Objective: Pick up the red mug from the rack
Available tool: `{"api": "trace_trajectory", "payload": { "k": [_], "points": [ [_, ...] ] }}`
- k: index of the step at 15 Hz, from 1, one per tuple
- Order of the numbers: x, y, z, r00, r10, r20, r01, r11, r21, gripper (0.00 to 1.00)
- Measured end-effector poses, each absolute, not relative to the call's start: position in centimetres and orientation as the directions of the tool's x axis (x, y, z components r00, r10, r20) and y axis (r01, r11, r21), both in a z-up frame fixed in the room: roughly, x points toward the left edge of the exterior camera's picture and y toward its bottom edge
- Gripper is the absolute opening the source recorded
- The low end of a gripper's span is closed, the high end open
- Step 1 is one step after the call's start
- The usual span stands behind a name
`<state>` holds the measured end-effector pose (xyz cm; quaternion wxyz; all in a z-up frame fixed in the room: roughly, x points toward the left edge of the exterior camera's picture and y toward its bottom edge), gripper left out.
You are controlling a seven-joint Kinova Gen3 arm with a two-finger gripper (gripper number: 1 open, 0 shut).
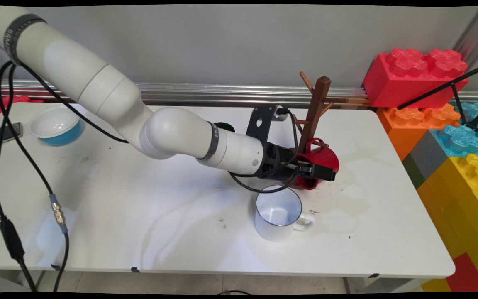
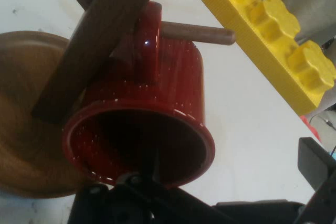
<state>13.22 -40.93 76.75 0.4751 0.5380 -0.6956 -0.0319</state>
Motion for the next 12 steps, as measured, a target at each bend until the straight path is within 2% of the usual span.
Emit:
{"api": "trace_trajectory", "payload": {
  "k": [12],
  "points": [
    [11.8, -42.7, 75.8, 0.095, -0.776, 0.624, -0.691, 0.399, 0.603, 1.00]
  ]
}}
